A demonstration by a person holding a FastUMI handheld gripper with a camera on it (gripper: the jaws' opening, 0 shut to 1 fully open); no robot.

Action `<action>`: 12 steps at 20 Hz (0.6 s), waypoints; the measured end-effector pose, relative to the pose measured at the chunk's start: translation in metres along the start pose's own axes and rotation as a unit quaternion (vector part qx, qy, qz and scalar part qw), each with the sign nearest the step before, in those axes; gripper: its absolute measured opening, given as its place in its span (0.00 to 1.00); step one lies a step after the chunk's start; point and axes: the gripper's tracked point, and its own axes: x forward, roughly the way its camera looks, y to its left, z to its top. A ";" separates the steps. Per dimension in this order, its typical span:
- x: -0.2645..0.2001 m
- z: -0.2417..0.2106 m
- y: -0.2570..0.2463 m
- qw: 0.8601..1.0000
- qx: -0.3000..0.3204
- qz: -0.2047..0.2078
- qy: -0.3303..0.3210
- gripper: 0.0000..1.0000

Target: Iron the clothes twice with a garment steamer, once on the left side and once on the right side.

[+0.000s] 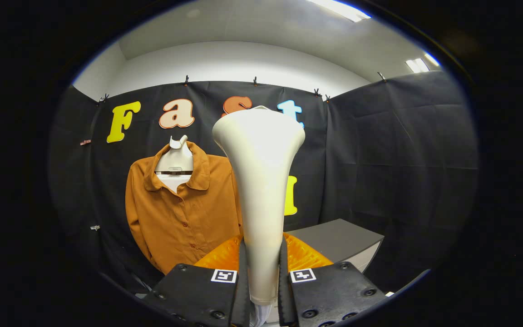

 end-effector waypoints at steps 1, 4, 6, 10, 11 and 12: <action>-0.001 0.000 0.000 1.000 0.000 0.000 0.000 0.28; -0.001 0.000 0.002 1.000 -0.001 0.001 0.000 0.28; -0.001 0.000 0.004 1.000 -0.002 0.002 0.000 0.28; 0.000 0.001 0.005 1.000 -0.003 0.003 -0.001 0.28; 0.000 0.000 0.006 1.000 -0.004 0.003 0.000 0.28; -0.001 0.000 0.006 1.000 -0.004 0.002 0.000 0.28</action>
